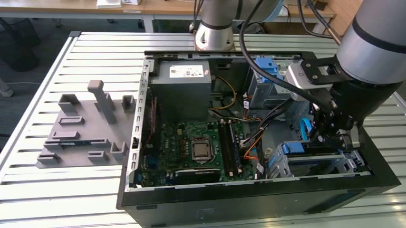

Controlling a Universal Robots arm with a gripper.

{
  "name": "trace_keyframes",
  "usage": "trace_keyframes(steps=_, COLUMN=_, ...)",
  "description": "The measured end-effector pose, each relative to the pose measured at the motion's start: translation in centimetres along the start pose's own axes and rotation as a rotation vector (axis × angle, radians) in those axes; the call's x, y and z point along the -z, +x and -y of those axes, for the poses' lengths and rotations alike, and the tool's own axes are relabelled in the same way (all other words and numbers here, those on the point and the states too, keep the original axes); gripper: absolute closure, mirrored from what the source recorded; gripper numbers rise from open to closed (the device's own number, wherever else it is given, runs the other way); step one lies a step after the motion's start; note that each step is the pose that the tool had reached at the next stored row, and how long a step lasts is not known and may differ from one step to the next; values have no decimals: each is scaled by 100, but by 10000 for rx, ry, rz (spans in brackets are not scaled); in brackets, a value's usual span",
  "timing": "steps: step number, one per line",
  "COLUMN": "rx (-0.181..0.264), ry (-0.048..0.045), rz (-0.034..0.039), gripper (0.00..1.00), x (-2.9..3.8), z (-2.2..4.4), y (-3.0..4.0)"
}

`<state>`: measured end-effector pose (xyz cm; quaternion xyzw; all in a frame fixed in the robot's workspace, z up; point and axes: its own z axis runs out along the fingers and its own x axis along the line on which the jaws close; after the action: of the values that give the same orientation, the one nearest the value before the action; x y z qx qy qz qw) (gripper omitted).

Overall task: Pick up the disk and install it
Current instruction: 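Insert the second disk wire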

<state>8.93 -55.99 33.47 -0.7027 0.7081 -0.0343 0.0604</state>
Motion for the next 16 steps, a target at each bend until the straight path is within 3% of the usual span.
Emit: trace_keyframes(steps=16, rx=2, ry=0, rz=1, gripper=84, x=-22, z=12, y=16)
